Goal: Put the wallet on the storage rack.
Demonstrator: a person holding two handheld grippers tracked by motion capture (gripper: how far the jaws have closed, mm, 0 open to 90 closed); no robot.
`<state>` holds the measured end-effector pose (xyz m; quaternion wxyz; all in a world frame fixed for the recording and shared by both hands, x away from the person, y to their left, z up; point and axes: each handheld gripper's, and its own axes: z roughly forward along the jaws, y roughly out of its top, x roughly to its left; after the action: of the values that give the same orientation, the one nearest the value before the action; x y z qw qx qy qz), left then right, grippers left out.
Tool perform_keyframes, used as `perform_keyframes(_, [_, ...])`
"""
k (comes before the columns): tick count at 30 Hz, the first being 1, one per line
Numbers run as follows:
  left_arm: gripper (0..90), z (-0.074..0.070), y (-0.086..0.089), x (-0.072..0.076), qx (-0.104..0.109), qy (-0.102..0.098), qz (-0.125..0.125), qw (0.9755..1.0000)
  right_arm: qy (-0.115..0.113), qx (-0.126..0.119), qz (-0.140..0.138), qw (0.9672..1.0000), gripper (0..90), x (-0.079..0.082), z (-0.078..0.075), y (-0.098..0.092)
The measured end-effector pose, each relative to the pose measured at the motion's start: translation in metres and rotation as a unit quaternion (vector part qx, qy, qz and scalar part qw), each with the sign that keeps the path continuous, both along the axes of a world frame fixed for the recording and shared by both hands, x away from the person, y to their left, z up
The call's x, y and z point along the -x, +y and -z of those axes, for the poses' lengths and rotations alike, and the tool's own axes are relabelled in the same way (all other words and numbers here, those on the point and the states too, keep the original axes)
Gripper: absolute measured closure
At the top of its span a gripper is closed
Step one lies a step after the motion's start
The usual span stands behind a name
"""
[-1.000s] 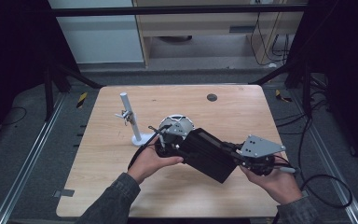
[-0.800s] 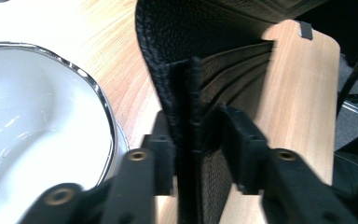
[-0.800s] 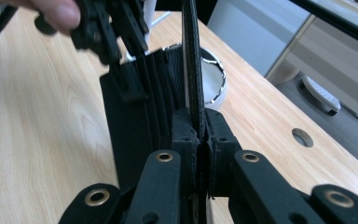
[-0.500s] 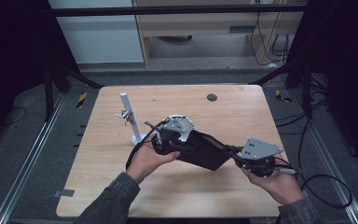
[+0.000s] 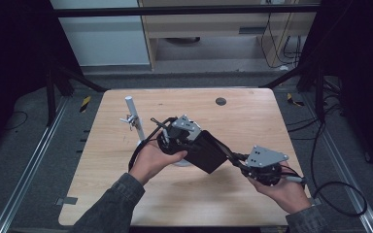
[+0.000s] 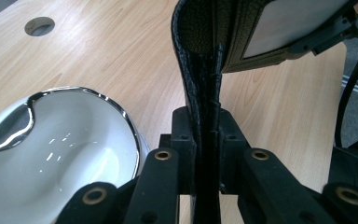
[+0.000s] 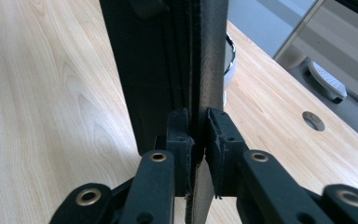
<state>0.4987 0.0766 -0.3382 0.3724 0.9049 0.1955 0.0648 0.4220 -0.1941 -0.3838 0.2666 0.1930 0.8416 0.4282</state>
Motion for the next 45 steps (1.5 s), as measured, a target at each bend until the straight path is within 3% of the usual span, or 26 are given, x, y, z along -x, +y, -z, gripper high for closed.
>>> perform_keyframes(8, [80.8,-0.014,-0.006,-0.001,-0.003,-0.008,0.002,1.0000,0.011,-0.012,0.000,0.9999,68.6,0.001,0.009,0.005])
perform_keyframes(12, [80.9,-0.020,-0.010,-0.002,-0.004,-0.011,0.001,0.9999,0.019,-0.016,0.005,0.9997,57.1,0.000,0.015,0.008])
perform_keyframes(18, [80.8,-0.030,-0.012,-0.004,-0.002,-0.015,0.002,0.9999,0.020,-0.022,0.026,0.9992,40.1,0.000,0.026,0.008])
perform_keyframes(27, [80.8,-0.041,-0.003,-0.004,-0.001,-0.020,-0.008,0.9998,0.048,-0.047,0.051,0.9964,28.0,-0.001,0.045,-0.002])
perform_keyframes(31, [80.7,-0.051,0.003,-0.004,-0.006,-0.022,-0.015,0.9996,0.065,-0.059,0.089,0.9922,19.7,-0.005,0.059,-0.009])
perform_keyframes(35, [80.7,-0.059,0.007,-0.002,-0.016,-0.026,-0.023,0.9993,0.075,-0.075,0.138,0.9846,13.8,-0.013,0.073,-0.016])
perform_keyframes(36, [80.7,-0.060,0.009,-0.002,-0.017,-0.026,-0.024,0.9992,0.080,-0.080,0.158,0.9810,13.2,-0.016,0.078,-0.020])
perform_keyframes(43, [80.6,-0.067,0.019,-0.003,-0.041,-0.026,-0.031,0.9983,0.088,-0.081,0.204,0.9716,13.6,-0.019,0.092,-0.034])
perform_keyframes(45, [80.6,-0.069,0.023,-0.002,-0.040,-0.028,-0.034,0.9982,0.085,-0.074,0.213,0.9706,13.6,-0.019,0.095,-0.036])
